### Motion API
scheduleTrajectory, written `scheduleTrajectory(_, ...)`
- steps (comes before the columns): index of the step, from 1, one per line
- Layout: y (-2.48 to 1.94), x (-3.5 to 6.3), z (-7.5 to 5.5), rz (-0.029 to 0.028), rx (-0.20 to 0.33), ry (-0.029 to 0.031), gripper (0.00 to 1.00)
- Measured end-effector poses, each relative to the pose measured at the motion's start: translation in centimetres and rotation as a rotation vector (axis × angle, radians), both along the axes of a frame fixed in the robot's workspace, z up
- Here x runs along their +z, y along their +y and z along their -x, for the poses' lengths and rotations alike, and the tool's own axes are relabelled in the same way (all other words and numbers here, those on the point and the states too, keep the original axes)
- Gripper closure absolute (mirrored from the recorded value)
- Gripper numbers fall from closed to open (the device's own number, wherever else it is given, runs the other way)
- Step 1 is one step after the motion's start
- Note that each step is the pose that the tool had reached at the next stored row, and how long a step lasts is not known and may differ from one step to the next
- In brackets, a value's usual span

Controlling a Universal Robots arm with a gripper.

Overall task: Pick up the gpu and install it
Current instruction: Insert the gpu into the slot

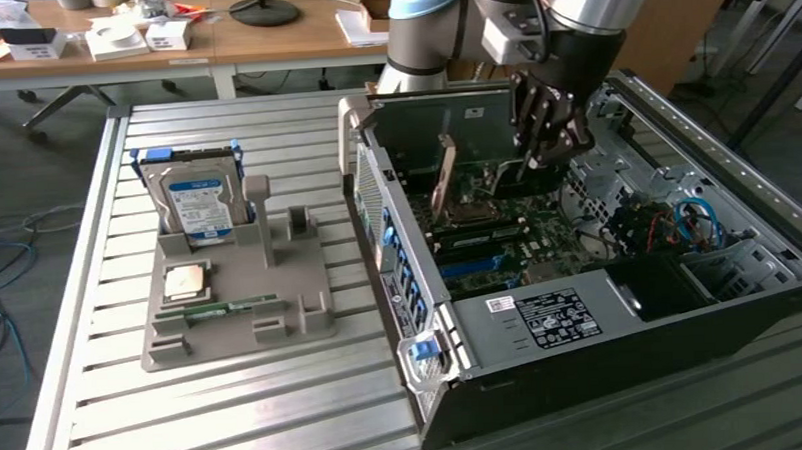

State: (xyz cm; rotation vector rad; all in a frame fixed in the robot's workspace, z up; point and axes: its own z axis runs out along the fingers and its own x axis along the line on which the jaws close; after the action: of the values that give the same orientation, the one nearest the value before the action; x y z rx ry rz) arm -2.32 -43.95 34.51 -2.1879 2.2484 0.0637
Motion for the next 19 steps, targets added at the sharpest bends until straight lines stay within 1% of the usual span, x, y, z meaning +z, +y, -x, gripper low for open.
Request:
scheduleTrajectory(10, 0.00, -0.54, 0.00, 0.0000, 0.000, 0.0000, 0.74)
scheduleTrajectory(19, 0.00, -0.61, 0.00, -0.0001, 0.000, 0.0000, 0.74)
